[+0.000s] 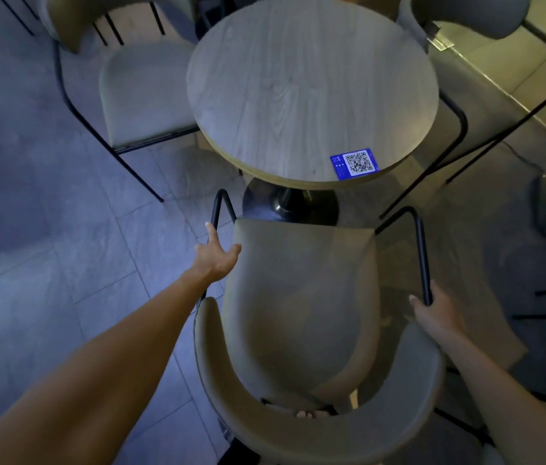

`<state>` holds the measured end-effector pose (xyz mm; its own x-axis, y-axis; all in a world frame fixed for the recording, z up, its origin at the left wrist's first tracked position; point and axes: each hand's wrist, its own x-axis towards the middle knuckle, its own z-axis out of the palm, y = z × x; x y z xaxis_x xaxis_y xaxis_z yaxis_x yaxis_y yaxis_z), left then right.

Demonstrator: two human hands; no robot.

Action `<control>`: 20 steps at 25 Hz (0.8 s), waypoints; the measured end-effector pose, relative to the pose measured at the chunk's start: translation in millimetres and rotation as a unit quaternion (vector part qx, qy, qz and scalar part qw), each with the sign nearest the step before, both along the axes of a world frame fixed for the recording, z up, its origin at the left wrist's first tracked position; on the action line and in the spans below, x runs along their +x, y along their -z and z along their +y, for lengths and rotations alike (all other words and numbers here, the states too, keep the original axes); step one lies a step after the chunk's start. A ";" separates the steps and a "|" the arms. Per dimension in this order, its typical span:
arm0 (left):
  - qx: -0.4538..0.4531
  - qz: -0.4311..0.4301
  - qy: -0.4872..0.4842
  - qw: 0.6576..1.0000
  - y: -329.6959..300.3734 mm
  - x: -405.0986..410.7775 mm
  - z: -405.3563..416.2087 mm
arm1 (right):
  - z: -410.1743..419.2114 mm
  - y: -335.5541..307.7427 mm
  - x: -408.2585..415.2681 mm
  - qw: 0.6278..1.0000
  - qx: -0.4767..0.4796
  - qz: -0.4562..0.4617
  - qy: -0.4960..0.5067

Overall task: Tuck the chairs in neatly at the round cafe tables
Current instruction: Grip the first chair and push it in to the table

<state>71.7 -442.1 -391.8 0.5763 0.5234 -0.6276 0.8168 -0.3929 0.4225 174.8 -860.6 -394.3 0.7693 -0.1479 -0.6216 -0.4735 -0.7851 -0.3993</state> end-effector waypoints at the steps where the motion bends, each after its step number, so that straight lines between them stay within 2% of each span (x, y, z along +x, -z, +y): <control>1: 0.010 0.013 0.001 1.000 -2.3 -0.6 0.4 | 2.6 0.0 4.0 1.000 0.012 0.005 -0.007; 4: 0.051 0.061 0.021 0.997 -10.2 1.2 5.6 | 12.0 -10.4 20.7 0.996 -0.033 0.028 -0.082; 7: 0.081 0.067 0.064 0.992 -35.5 10.2 3.7 | 42.1 -41.2 34.1 0.982 -0.082 -0.007 -0.169; 11: 0.120 -0.003 0.129 0.984 -88.3 11.4 -26.1 | 94.5 -94.7 17.8 0.958 -0.076 -0.101 -0.258; 14: 0.176 -0.073 0.180 0.965 -133.6 -3.6 -49.0 | 114.1 -137.1 -9.2 0.942 -0.058 -0.142 -0.298; 17: 0.224 -0.138 0.215 0.941 -186.1 -20.8 -66.7 | 114.0 -179.0 -35.0 0.935 -0.050 -0.177 -0.304; 20: 0.246 -0.167 0.239 0.924 -234.3 -39.5 -84.3 | 105.2 -220.3 -58.3 0.933 -0.024 -0.201 -0.296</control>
<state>32.3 -526.4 -157.6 0.9341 0.3335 -0.1273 0.3566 -0.8870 0.2932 116.6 -755.4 -174.0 0.8945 0.3569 -0.2692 0.2295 -0.8834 -0.4086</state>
